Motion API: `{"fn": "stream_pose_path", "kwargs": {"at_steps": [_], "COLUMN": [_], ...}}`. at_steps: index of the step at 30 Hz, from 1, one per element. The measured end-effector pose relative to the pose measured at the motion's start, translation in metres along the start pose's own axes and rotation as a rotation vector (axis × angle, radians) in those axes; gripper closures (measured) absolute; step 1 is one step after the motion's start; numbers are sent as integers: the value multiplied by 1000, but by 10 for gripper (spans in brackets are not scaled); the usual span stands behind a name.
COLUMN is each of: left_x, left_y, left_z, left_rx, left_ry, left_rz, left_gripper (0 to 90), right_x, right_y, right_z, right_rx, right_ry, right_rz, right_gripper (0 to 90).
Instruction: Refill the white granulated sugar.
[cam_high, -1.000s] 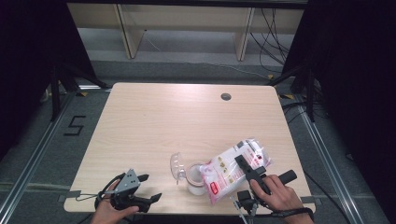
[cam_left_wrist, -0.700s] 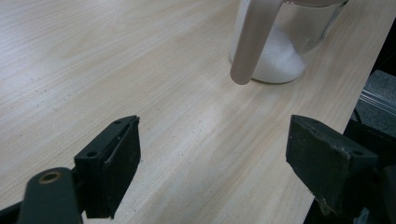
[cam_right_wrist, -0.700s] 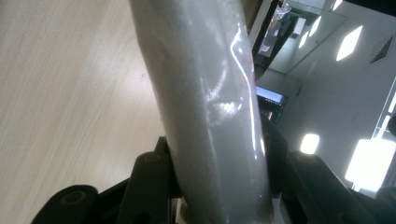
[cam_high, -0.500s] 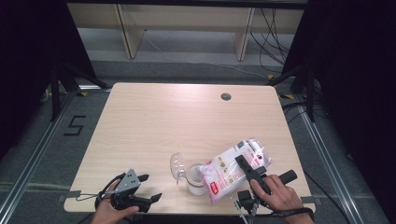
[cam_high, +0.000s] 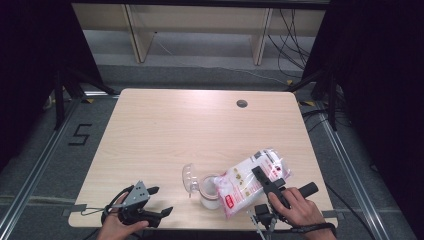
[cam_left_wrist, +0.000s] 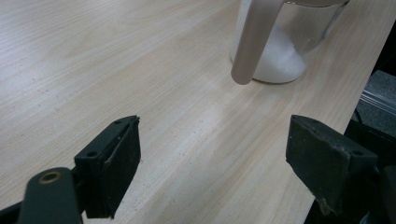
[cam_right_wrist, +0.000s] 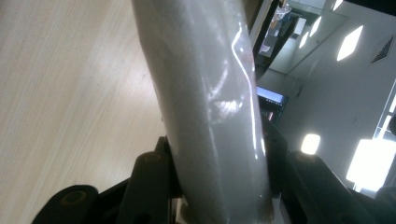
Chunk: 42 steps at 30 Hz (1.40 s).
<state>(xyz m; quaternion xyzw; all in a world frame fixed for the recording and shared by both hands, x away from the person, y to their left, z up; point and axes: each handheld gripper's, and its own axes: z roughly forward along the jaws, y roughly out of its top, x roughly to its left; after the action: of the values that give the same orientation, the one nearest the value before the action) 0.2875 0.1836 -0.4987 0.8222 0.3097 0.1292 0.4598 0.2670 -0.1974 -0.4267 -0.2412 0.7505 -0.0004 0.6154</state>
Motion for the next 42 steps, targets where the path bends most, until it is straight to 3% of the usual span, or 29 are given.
{"fn": "stream_pose_path", "kwargs": {"at_steps": [1, 4, 5, 6, 8, 16, 20, 27, 29, 30, 32, 34, 42], "left_x": [1, 1, 0, 0, 1, 1, 1, 0, 1, 1, -1, 1, -1], "left_y": [0, 0, -1, -1, 0, 0, 0, -1, -1, -1, -1, 0, -1], "left_z": [0, 0, 0, 0, 0, 0, 0, 1, 0, 0, 1, 1, 1], "left_rx": [-1, -1, 1, -5, -6, 0, 5, -4, 13, 13, -1, 10, -7], "left_ry": [-1, -2, 1, -1, 0, -2, -3, -2, 8, 8, 1, 1, -1], "left_rz": [17, 17, -8, -9, 19, 15, 19, 6, -6, -8, -15, 22, -16], "left_gripper": [178, 177, 178, 177, 177, 178, 178, 178, 178, 178, 178, 178, 187], "right_x": [0, 0, 0, 0, -1, 2, 1, 1, 1, 0, 0, 1, 3], "right_y": [0, 0, 0, 0, 0, 0, 1, 0, 0, 0, 0, 0, 0], "right_z": [0, 1, 1, 1, 1, 0, 0, 1, 2, 3, 3, 3, 2], "right_rx": [-1, -14, -12, -14, -18, 0, 4, -10, -10, -25, -22, -27, -6], "right_ry": [1, -9, -9, -9, -12, -5, 4, -5, -4, -11, -3, -7, -5], "right_rz": [-2, -10, -5, -9, -16, 12, 2, 6, 16, -11, -12, -7, 13], "right_gripper": [655, 656, 656, 656, 656, 656, 657, 657, 657, 658, 659, 659, 660]}}
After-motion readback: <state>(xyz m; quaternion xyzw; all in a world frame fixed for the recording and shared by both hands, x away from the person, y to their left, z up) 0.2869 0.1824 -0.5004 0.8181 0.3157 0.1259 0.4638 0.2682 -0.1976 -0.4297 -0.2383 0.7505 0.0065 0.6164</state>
